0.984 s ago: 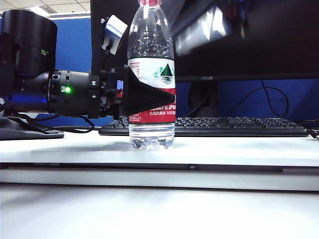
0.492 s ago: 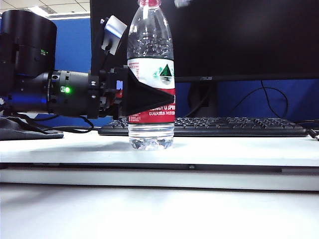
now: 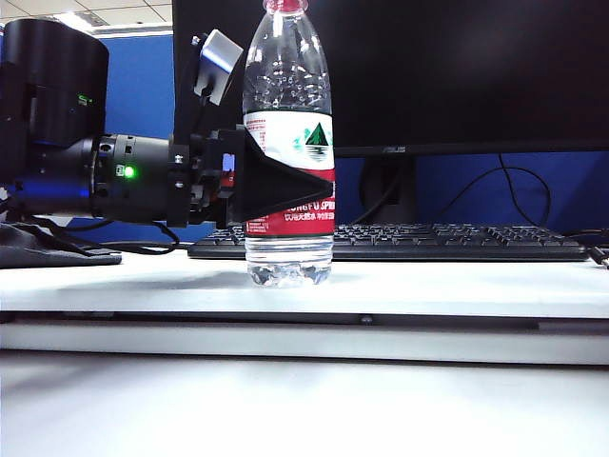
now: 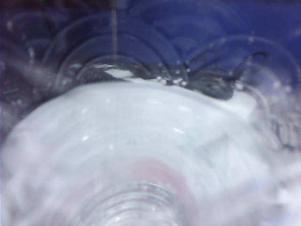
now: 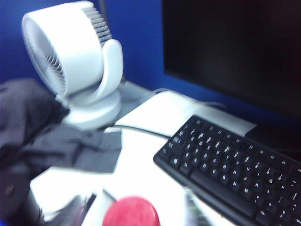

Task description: Unscrew the cap from the plastic bottle on the table.

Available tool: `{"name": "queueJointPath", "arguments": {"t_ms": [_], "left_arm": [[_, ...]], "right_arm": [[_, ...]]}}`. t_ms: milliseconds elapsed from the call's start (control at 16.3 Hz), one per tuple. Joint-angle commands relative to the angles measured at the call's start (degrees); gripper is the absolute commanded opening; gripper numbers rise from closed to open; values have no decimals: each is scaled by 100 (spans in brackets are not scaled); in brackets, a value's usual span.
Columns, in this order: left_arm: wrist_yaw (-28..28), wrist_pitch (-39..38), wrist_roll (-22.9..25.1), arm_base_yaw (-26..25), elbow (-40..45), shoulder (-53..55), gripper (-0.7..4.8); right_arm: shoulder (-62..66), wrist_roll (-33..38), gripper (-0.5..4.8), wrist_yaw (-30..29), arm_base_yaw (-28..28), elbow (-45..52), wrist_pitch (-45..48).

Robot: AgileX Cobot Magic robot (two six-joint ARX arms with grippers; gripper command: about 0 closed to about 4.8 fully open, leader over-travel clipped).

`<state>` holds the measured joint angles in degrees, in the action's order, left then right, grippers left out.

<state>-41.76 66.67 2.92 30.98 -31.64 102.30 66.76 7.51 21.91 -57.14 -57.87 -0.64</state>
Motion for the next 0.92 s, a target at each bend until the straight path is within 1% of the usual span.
{"name": "queueJointPath", "arguments": {"t_ms": [61,246,615,738,861,922], "left_arm": [[55,-326,7,2,35,28,277],[55,-326,7,2,35,28,277],[39,-341,7,2,35,28,277],[42,-341,7,2,35,28,277],[39,-341,7,2,35,28,277],[39,-341,9,2,35,28,277]], "right_arm": [[192,251,287,487,-243,-20,286],[358,308,287,1051,-476,-20,389],[507,323,282,1163,-505,-20,409],[549,326,242,1163,-503,-20,367],[581,326,237,1161,-503,-20,372],[581,323,210,1163,-501,-20,372]]}}
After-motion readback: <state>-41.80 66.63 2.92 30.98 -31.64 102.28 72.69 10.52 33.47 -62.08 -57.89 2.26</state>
